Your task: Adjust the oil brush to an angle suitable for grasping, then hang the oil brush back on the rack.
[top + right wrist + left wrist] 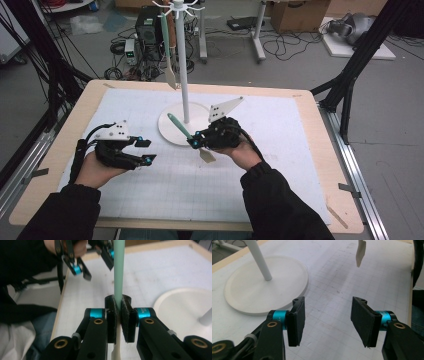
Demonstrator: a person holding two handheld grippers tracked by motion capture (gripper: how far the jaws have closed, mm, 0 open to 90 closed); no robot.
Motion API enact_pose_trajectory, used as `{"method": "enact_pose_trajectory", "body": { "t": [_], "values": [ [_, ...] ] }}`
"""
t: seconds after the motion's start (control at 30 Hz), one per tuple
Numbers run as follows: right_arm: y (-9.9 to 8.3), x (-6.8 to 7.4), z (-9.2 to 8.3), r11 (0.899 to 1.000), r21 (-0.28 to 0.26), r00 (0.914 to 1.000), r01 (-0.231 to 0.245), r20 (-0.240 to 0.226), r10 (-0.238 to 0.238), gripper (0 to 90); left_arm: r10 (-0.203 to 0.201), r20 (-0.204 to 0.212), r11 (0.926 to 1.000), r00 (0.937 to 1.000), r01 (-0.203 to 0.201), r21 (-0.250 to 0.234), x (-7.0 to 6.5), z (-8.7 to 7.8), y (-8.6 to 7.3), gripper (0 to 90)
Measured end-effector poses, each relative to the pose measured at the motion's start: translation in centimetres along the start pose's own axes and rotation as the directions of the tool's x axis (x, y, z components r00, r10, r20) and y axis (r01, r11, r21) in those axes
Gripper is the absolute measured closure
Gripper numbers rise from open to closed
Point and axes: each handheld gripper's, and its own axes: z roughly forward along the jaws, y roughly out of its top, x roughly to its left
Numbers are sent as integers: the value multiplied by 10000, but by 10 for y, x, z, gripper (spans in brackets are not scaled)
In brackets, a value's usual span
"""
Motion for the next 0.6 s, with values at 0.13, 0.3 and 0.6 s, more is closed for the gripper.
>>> {"method": "enact_pose_trajectory", "body": {
  "t": [0.13, 0.3, 0.6],
  "values": [
    [4, -5, -5, 9997, -208, 9999, -131, 106, 134, 843, -74, -149, 10000, 9999, 74, 22, 0, 1, -4, 444],
    [13, -6, -7, 9998, -179, 9998, -65, 192, 69, 844, -76, -390, 9999, 9992, 80, 87, -1, 1, -7, 432],
    [38, -12, -18, 9992, -404, 9988, 23, 481, -4, 843, -223, -628, 9997, 9978, 214, -149, -1, 0, -14, 399]
  ]
}}
